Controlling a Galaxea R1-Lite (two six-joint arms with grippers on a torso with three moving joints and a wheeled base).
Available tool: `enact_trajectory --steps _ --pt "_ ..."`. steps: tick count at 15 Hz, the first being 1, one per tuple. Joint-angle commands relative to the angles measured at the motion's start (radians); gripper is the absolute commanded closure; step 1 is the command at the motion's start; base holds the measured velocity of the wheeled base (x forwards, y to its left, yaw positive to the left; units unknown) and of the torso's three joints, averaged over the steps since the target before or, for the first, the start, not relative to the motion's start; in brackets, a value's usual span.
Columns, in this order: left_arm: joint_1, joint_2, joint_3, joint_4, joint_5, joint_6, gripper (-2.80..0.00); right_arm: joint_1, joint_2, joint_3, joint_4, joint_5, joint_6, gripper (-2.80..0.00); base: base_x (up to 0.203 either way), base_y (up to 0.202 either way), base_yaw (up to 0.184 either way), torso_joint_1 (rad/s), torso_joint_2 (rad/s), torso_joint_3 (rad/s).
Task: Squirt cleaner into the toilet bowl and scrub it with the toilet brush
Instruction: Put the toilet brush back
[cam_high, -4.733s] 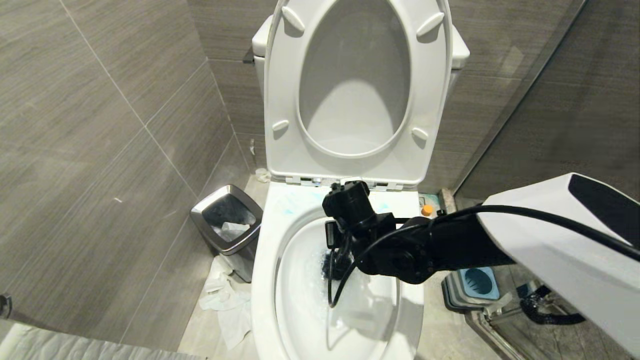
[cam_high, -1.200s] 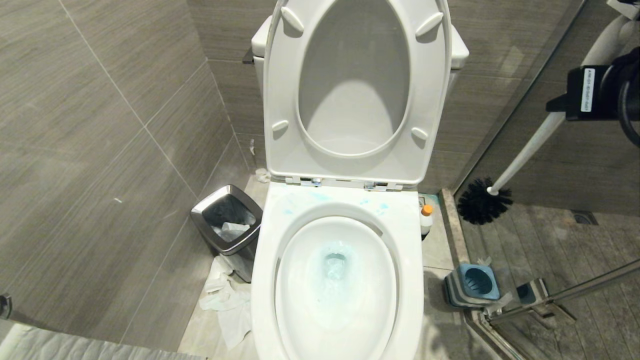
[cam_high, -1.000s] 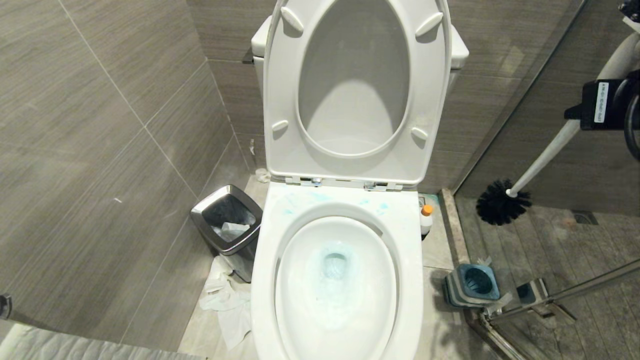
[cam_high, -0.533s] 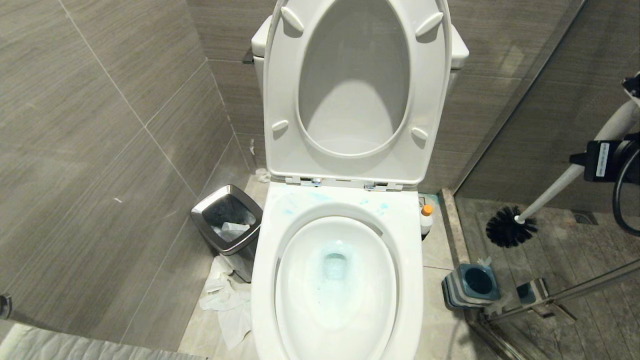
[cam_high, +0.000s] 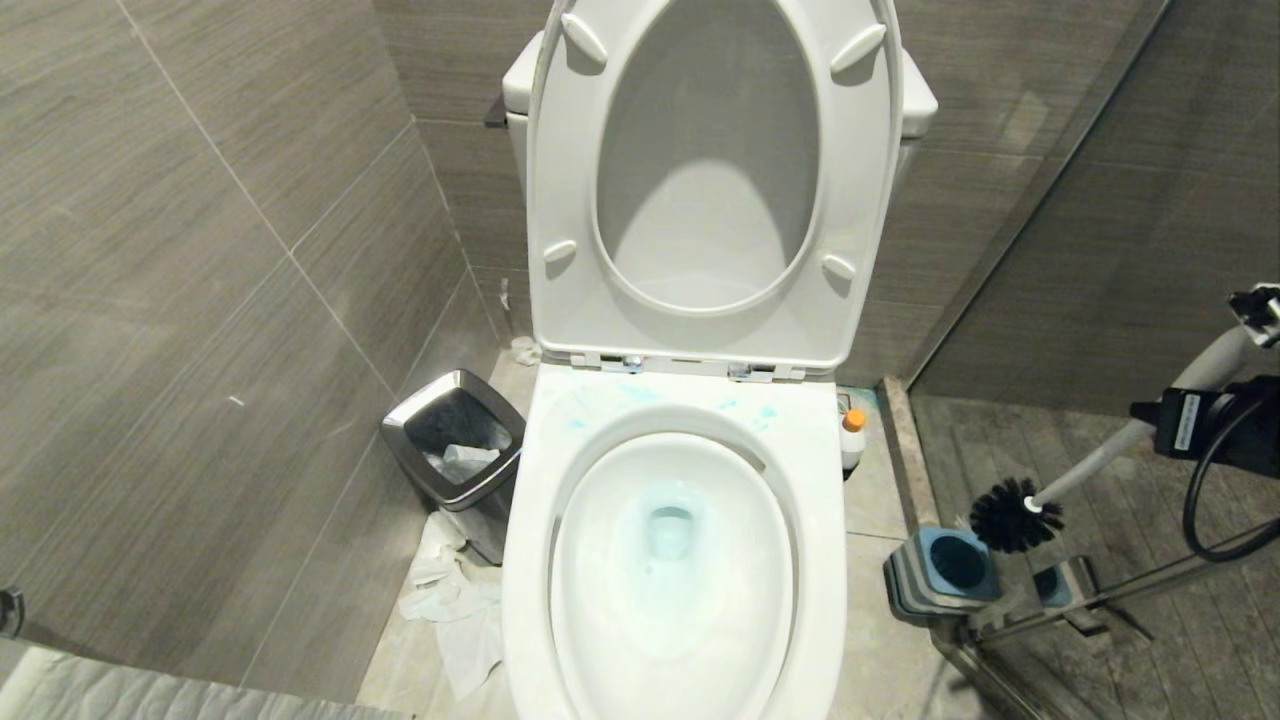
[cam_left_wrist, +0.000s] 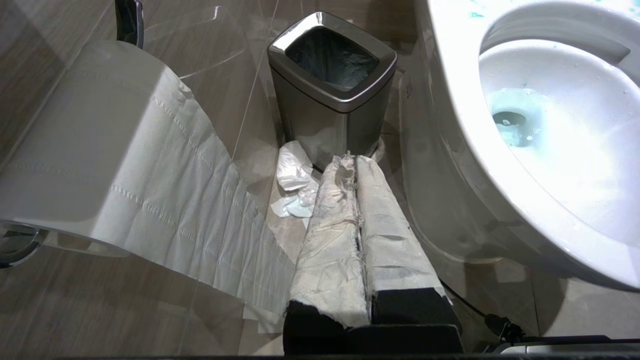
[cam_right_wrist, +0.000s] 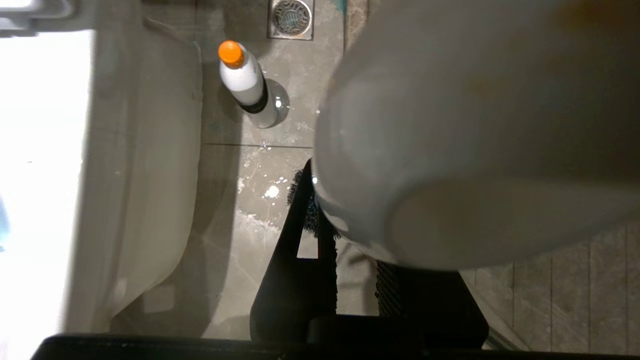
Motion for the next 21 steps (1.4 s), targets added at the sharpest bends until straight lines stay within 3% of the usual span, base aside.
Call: enact_trajectory --steps 1,4,11,21 --pt "0.000 0.001 0.002 0.000 0.000 0.000 0.00 -0.009 0.097 0.070 -0.142 0.005 0.000 0.00 0.000 0.000 0.000 0.000 0.00 0.000" --pt "0.000 0.001 0.002 0.000 0.000 0.000 0.00 -0.010 0.179 0.118 -0.276 0.004 0.000 0.00 0.000 0.000 0.000 0.000 0.00 0.000" --pt "0.000 0.001 0.002 0.000 0.000 0.000 0.00 -0.010 0.289 0.114 -0.314 -0.003 -0.008 0.00 0.000 0.000 0.000 0.000 0.00 0.000" --pt "0.000 0.001 0.002 0.000 0.000 0.000 0.00 -0.011 0.515 0.114 -0.540 -0.021 -0.018 0.00 0.000 0.000 0.000 0.000 0.00 0.000"
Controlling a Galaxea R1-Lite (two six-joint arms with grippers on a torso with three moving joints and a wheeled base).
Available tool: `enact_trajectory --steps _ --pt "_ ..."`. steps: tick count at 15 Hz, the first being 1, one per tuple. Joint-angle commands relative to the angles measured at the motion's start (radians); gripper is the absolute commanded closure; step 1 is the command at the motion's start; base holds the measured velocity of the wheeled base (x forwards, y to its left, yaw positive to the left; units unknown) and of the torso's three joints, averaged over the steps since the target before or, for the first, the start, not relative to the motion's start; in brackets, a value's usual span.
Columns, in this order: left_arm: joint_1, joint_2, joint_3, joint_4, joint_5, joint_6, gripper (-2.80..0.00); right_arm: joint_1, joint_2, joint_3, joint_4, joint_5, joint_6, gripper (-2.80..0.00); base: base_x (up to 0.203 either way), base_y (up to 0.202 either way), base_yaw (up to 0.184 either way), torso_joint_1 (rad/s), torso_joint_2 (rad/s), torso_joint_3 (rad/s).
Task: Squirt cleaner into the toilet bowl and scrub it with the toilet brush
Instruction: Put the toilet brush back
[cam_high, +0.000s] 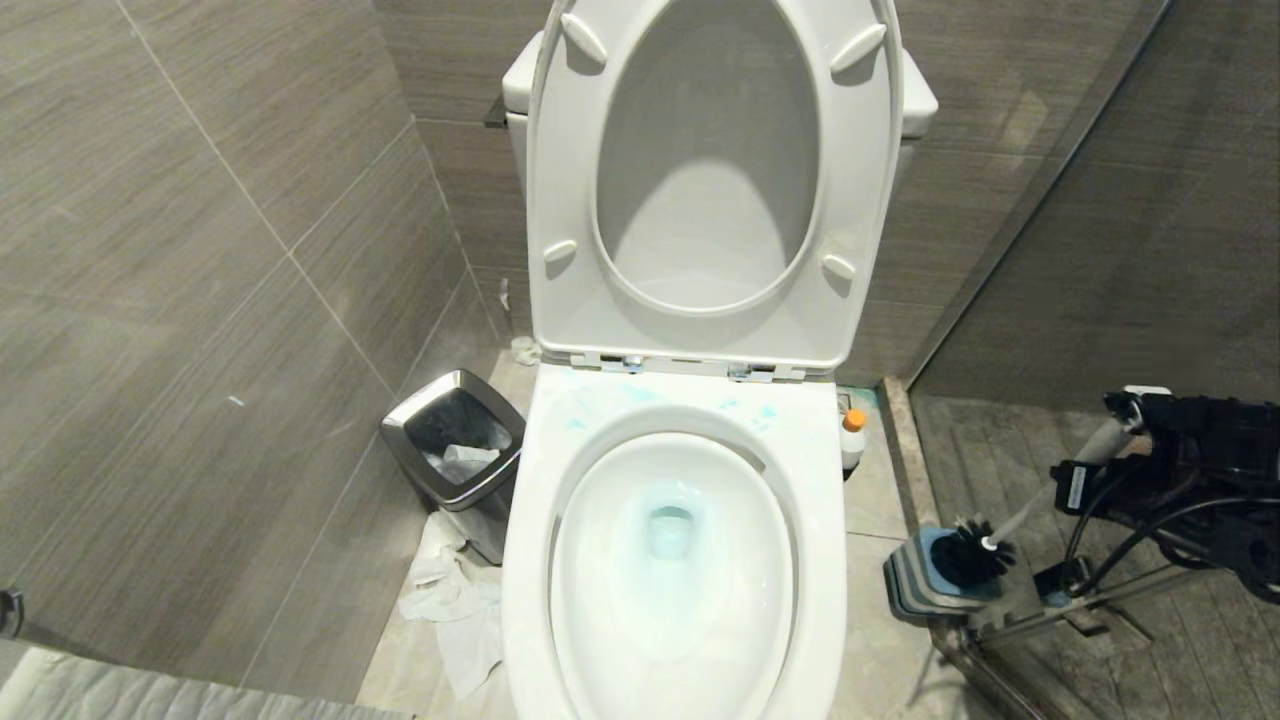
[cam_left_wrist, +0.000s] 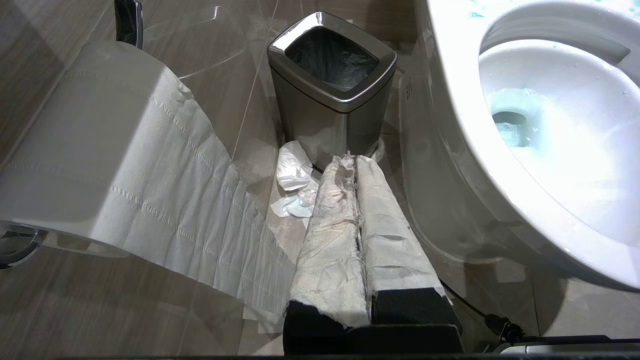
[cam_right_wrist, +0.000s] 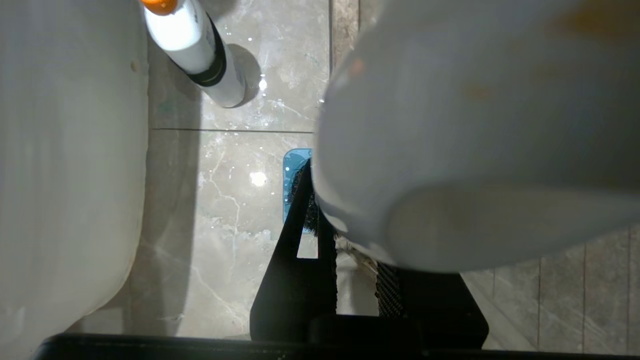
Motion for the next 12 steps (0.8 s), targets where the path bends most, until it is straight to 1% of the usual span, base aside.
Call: enact_trajectory --steps 1,6,12 --pt "0.000 0.001 0.002 0.000 0.000 0.000 0.00 0.000 0.073 0.000 -0.038 0.000 -0.001 0.00 0.000 0.000 0.000 0.000 0.00 0.000" --pt "0.000 0.001 0.002 0.000 0.000 0.000 0.00 0.000 0.151 0.000 -0.107 -0.001 -0.022 0.00 0.000 0.000 0.000 0.000 0.00 0.000" --pt "0.000 0.001 0.002 0.000 0.000 0.000 0.00 0.001 0.183 0.001 -0.114 0.000 -0.021 0.00 0.000 0.000 0.000 0.000 0.00 0.000"
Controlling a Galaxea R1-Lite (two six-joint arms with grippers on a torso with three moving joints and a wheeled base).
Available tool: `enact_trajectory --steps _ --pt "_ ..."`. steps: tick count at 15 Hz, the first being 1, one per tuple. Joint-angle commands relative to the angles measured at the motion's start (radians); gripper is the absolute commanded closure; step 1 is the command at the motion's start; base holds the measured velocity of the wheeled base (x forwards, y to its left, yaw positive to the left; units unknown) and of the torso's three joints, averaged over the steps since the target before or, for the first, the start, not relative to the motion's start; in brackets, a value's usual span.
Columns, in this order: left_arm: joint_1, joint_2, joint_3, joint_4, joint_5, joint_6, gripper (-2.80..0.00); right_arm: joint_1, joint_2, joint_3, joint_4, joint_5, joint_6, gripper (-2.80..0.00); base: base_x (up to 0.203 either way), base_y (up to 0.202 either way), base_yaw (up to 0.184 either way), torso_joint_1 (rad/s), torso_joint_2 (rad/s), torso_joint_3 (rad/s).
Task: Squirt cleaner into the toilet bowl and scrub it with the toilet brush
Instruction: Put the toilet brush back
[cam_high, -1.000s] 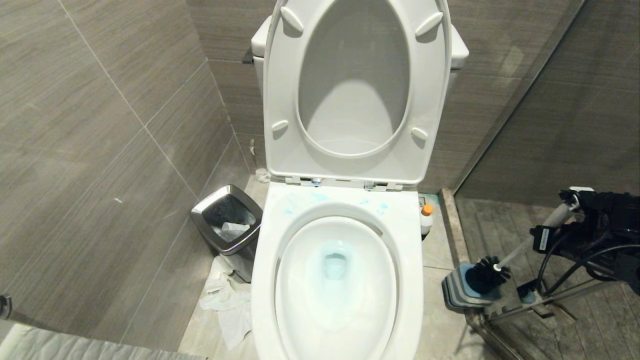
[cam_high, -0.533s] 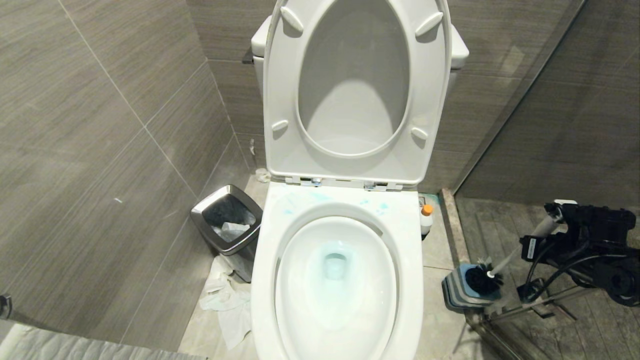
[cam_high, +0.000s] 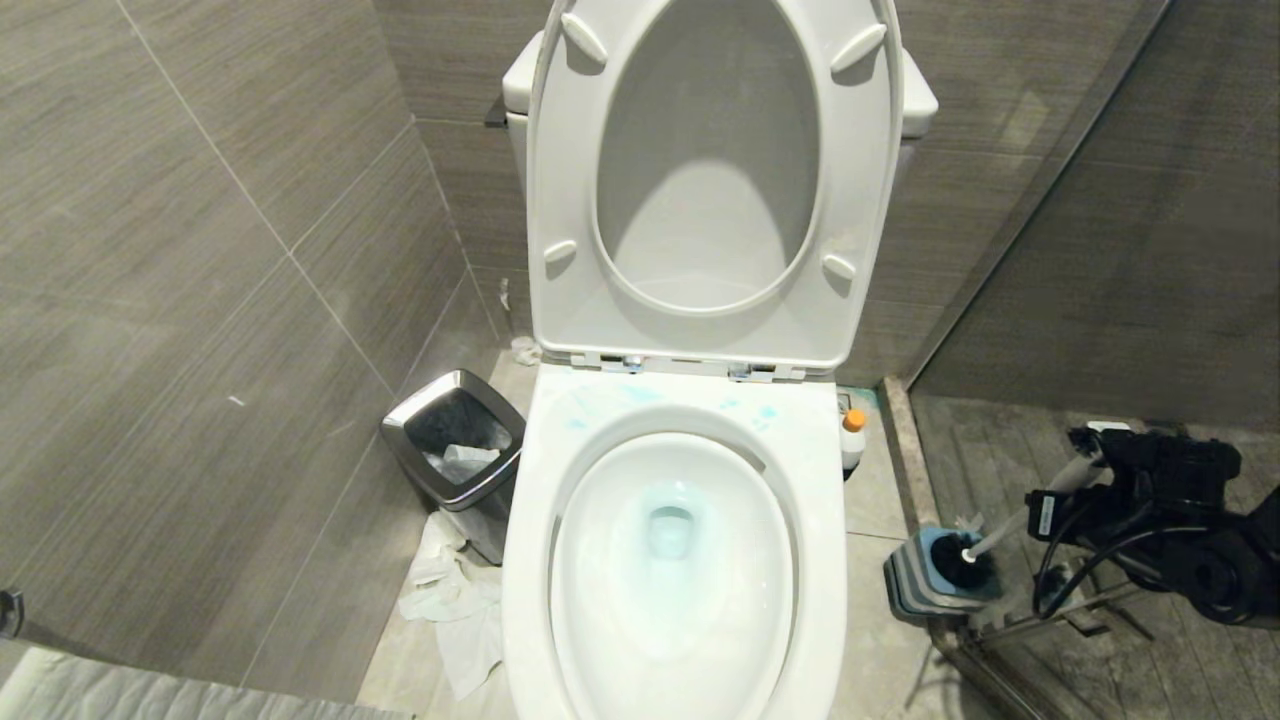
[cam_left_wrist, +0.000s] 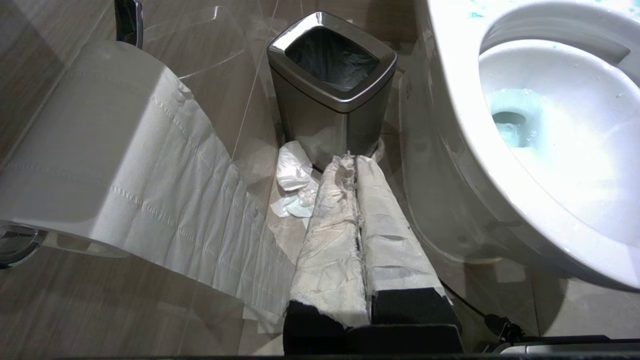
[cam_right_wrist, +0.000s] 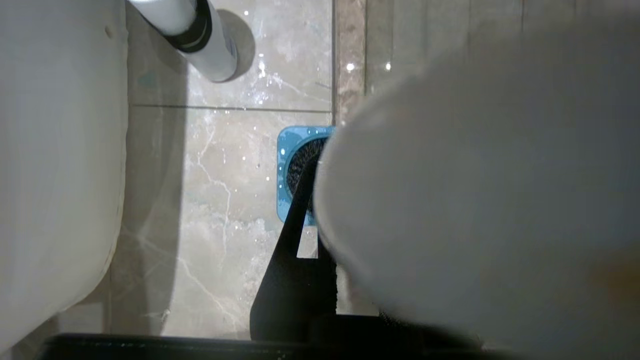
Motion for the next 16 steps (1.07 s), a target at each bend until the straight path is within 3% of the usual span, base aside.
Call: enact_trajectory --steps 1,2,8,16 --pt "0.000 0.001 0.002 0.000 0.000 0.001 0.00 0.000 0.014 0.001 -0.005 0.001 0.000 0.00 0.000 0.000 0.000 0.000 0.00 0.000" --pt "0.000 0.001 0.002 0.000 0.000 0.001 0.00 0.000 0.014 0.001 -0.005 0.001 0.000 -2.80 0.000 0.000 0.000 0.000 0.00 0.000" --pt "0.000 0.001 0.002 0.000 0.000 0.001 0.00 0.000 -0.015 0.040 -0.005 0.002 -0.016 -2.80 0.000 0.000 0.000 0.000 0.00 0.000" --pt "0.000 0.001 0.002 0.000 0.000 0.001 0.00 0.004 -0.286 0.269 -0.005 0.016 -0.010 -2.80 0.000 0.000 0.000 0.000 0.00 0.000"
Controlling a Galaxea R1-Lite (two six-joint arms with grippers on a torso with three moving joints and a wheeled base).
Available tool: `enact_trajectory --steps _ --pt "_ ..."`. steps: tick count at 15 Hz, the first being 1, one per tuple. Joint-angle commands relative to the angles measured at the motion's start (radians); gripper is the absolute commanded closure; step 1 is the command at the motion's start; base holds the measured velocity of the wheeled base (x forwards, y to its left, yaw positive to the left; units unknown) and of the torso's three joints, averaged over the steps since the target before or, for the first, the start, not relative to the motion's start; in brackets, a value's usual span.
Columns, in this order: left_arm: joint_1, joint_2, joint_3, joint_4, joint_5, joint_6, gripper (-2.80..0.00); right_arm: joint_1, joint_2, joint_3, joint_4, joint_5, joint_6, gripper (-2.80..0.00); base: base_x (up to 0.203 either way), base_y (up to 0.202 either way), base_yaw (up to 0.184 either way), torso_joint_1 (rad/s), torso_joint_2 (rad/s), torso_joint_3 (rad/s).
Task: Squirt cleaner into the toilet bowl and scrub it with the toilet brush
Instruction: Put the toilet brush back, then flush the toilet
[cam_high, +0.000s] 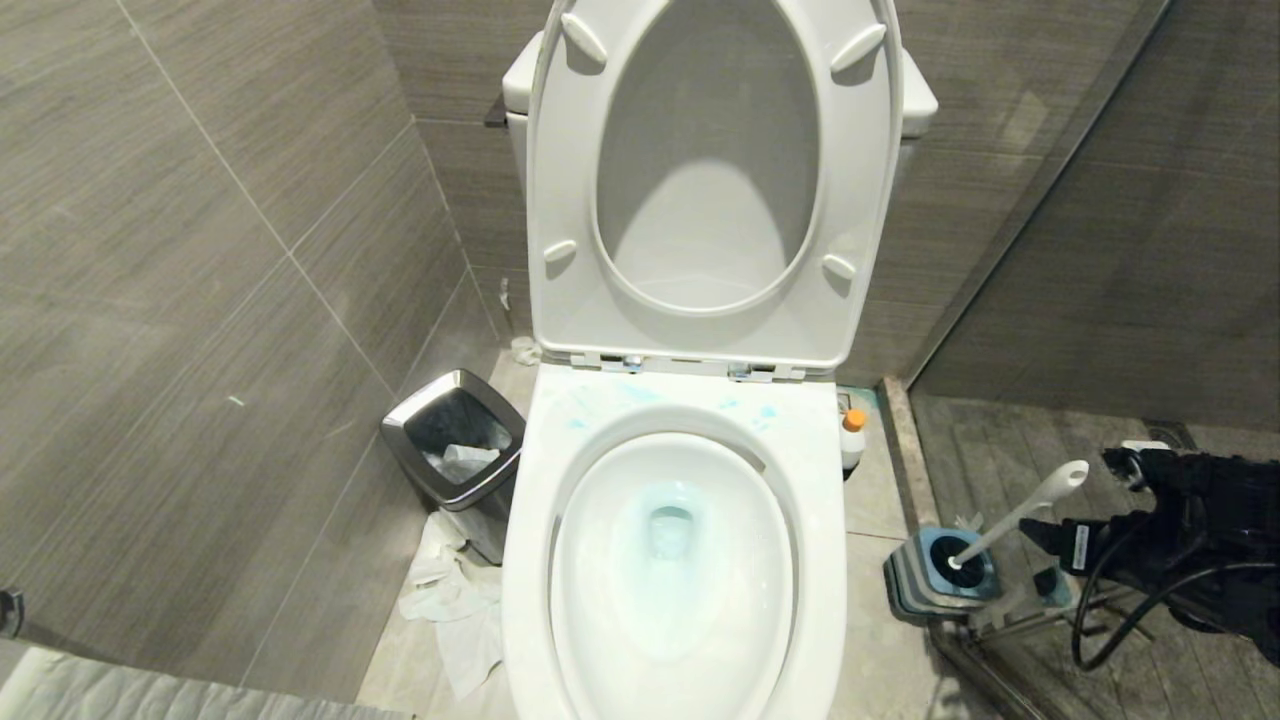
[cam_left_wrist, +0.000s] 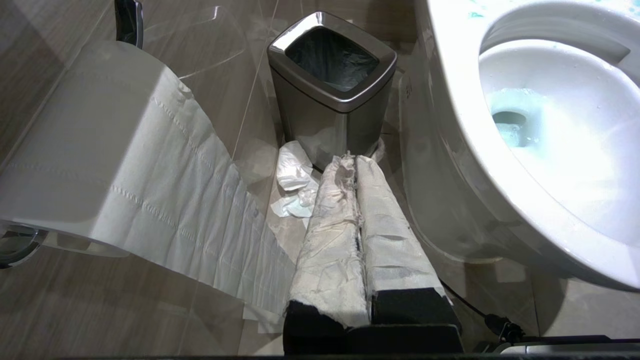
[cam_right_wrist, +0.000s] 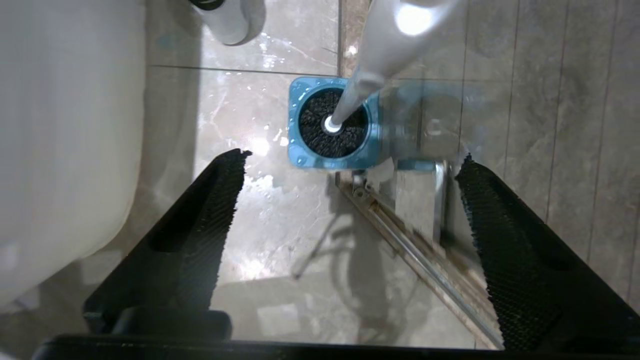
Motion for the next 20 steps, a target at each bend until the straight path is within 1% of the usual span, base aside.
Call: enact_trajectory --steps 1,5,9,12,13,17,20 --pt "0.000 0.001 0.002 0.000 0.000 0.000 0.00 0.002 -0.139 0.070 -0.006 0.009 -0.001 -2.80 0.000 0.000 0.000 0.000 0.00 0.000" --pt "0.000 0.001 0.002 0.000 0.000 0.000 0.00 0.007 -0.316 0.110 -0.005 0.105 -0.010 -2.80 0.000 0.000 0.000 0.000 0.00 0.000" --pt "0.000 0.001 0.002 0.000 0.000 0.000 0.00 0.014 -0.463 0.104 -0.004 0.134 -0.087 -2.80 0.000 0.000 0.000 0.000 0.00 0.000" --pt "0.000 0.001 0.002 0.000 0.000 0.000 0.00 0.014 -0.546 0.120 -0.003 0.177 -0.096 -2.80 0.000 0.000 0.000 0.000 0.00 0.000" --pt "0.000 0.001 0.002 0.000 0.000 0.000 0.00 0.014 -0.568 0.128 -0.003 0.181 -0.097 0.00 0.000 0.000 0.000 0.000 0.00 0.000" --pt "0.000 0.001 0.002 0.000 0.000 0.000 0.00 0.014 -0.662 0.142 0.000 0.184 -0.097 0.00 0.000 0.000 0.000 0.000 0.00 0.000" --pt "0.000 0.001 0.002 0.000 0.000 0.000 0.00 0.014 -0.767 0.191 0.007 0.226 -0.095 0.00 0.000 0.000 0.000 0.000 0.00 0.000"
